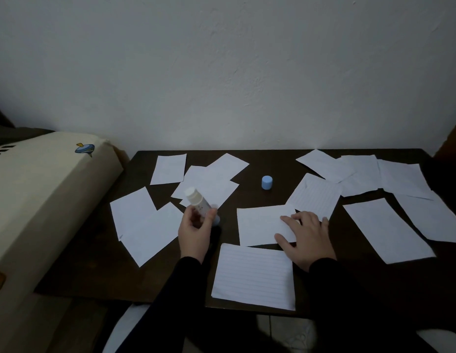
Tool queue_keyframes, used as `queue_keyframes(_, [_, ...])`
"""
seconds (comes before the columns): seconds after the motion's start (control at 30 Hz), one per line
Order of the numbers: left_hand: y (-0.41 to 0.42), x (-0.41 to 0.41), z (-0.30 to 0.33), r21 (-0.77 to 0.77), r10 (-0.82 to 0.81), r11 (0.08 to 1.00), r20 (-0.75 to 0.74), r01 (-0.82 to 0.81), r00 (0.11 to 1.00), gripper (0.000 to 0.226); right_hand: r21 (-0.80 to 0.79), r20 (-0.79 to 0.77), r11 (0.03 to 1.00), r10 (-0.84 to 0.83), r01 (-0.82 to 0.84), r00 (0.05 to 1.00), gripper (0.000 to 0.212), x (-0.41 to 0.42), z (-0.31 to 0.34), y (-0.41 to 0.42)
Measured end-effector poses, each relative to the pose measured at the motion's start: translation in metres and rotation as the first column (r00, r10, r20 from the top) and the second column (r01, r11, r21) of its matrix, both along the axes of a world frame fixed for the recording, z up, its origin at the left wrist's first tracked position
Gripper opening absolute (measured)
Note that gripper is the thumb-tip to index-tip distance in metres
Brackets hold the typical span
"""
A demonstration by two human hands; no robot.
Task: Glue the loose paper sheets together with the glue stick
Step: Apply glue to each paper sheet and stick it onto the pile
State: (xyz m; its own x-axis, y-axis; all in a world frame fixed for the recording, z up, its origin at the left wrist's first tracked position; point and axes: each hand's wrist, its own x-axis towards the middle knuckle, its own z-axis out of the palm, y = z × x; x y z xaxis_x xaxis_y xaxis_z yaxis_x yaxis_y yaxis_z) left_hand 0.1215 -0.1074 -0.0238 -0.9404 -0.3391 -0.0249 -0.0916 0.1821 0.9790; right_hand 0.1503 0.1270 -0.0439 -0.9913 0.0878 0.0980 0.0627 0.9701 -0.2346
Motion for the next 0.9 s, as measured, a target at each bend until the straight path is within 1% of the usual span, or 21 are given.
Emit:
queue_keyframes(0.13, [0.002, 0.001, 0.0, -0.092, -0.042, 0.995, 0.016, 0.044, 0.999, 0.049, -0.012, 0.032, 0.999, 0.046, -0.046, 0.998, 0.055, 0.0, 0.0, 0.002])
queue_keyframes(0.3, [0.006, 0.0, 0.0, -0.137, -0.085, 0.986, 0.058, 0.092, 0.995, 0.049, -0.01, 0.054, 0.999, 0.036, -0.036, 0.998, 0.055, -0.002, 0.0, 0.002])
queue_keyframes(0.4, [0.005, 0.001, -0.001, -0.137, -0.086, 0.986, 0.041, 0.091, 0.995, 0.049, -0.01, 0.074, 0.999, 0.031, -0.031, 0.997, 0.056, -0.003, 0.001, 0.001])
queue_keyframes(0.43, [0.004, 0.001, -0.001, -0.14, -0.089, 0.986, 0.031, 0.093, 0.996, 0.051, -0.012, 0.076, 0.999, 0.035, -0.034, 0.996, 0.056, -0.003, 0.001, 0.001])
queue_keyframes(0.5, [0.005, 0.0, 0.003, -0.141, -0.087, 0.986, 0.016, 0.088, 0.996, 0.062, -0.028, 0.053, 0.999, 0.043, -0.041, 0.998, 0.056, -0.001, 0.003, 0.002])
queue_keyframes(0.57, [0.006, 0.0, 0.01, -0.136, -0.015, 0.991, -0.044, 0.008, 0.999, 0.07, -0.085, -0.015, 0.996, 0.038, -0.04, 0.999, 0.053, 0.001, 0.004, 0.004])
queue_keyframes(0.63, [0.007, 0.006, 0.017, -0.159, 0.074, 0.982, -0.164, -0.1, 0.984, 0.059, -0.183, -0.106, 0.983, -0.012, -0.007, 0.994, 0.048, 0.001, 0.004, 0.008])
queue_keyframes(0.67, [0.008, 0.01, 0.019, -0.192, 0.057, 0.976, -0.233, -0.103, 0.971, 0.05, -0.236, -0.145, 0.971, -0.065, 0.029, 0.987, 0.044, -0.001, 0.003, 0.01])
queue_keyframes(0.7, [0.009, 0.015, 0.02, -0.243, -0.019, 0.968, -0.294, -0.055, 0.956, 0.039, -0.277, -0.17, 0.958, -0.126, 0.075, 0.977, 0.04, -0.003, 0.003, 0.012])
queue_keyframes(0.73, [0.011, 0.018, 0.021, -0.325, -0.143, 0.945, -0.324, 0.032, 0.935, 0.028, -0.298, -0.178, 0.947, -0.182, 0.124, 0.967, 0.038, -0.006, 0.002, 0.016])
queue_keyframes(0.77, [0.014, 0.019, 0.023, -0.432, -0.29, 0.891, -0.308, 0.138, 0.906, 0.02, -0.295, -0.171, 0.941, -0.224, 0.168, 0.959, 0.036, -0.009, 0.002, 0.02])
queue_keyframes(0.8, [0.018, 0.019, 0.024, -0.543, -0.431, 0.803, -0.246, 0.245, 0.868, 0.015, -0.27, -0.153, 0.941, -0.251, 0.204, 0.956, 0.037, -0.012, 0.002, 0.026])
queue_keyframes(0.83, [0.023, 0.016, 0.024, -0.631, -0.538, 0.701, -0.161, 0.333, 0.828, 0.015, -0.231, -0.129, 0.945, -0.267, 0.233, 0.955, 0.04, -0.015, 0.003, 0.032])
queue_keyframes(0.87, [0.03, 0.012, 0.023, -0.687, -0.6, 0.613, -0.084, 0.389, 0.796, 0.018, -0.186, -0.094, 0.948, -0.28, 0.259, 0.955, 0.043, -0.018, 0.005, 0.038])
queue_keyframes(0.9, [0.036, 0.007, 0.021, -0.718, -0.627, 0.556, -0.031, 0.419, 0.779, 0.024, -0.139, -0.052, 0.949, -0.291, 0.282, 0.955, 0.046, -0.021, 0.007, 0.045])
